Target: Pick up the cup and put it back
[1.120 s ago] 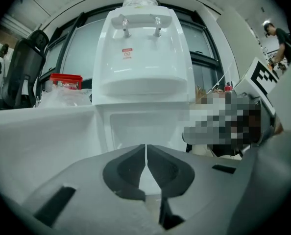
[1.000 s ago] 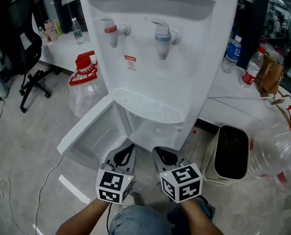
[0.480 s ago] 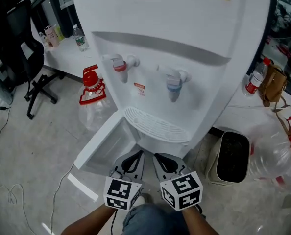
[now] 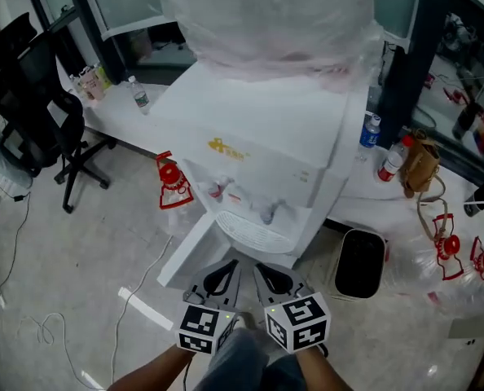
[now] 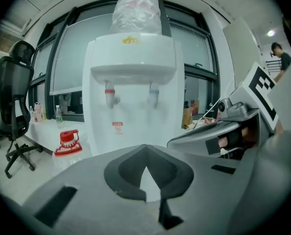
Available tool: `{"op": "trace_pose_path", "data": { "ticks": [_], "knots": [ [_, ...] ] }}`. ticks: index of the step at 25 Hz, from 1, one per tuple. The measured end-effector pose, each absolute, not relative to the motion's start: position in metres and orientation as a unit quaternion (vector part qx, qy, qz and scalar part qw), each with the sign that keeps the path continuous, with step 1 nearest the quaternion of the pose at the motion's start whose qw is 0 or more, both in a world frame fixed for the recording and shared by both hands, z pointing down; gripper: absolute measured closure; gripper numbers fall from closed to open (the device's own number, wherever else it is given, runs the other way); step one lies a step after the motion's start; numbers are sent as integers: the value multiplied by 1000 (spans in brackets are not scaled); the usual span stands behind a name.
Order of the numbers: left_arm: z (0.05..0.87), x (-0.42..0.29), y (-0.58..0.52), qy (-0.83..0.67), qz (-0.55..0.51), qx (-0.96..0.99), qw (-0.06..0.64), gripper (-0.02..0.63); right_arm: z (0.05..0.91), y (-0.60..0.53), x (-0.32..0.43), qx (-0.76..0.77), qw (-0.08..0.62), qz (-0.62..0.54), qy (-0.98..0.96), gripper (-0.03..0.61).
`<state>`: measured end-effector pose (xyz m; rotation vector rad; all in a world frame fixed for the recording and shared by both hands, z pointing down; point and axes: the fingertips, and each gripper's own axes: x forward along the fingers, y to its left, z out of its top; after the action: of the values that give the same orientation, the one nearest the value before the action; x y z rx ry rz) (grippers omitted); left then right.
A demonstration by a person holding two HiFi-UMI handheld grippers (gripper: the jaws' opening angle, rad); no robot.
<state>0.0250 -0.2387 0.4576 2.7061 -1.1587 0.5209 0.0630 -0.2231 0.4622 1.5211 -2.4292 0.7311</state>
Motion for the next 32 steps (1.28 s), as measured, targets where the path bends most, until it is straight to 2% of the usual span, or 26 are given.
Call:
{"op": "trace_pose_path", "data": {
  "ticks": [11,16,20,32],
  "knots": [
    [255,48,-186,-401,169,897,82,604,252,-172,84,511,84,236,-823,557],
    [190,61,-151,-418,156,891,88,603,182,-137,97,508,87,219,-828,557],
    [157,70,-122,-419,143,892,87,603,146,-107,100,496,85,214,-837,557],
    [127,62,-59,-449,133,880,75,604,114,-43,97,490,107,184,-845,557]
  ]
}}
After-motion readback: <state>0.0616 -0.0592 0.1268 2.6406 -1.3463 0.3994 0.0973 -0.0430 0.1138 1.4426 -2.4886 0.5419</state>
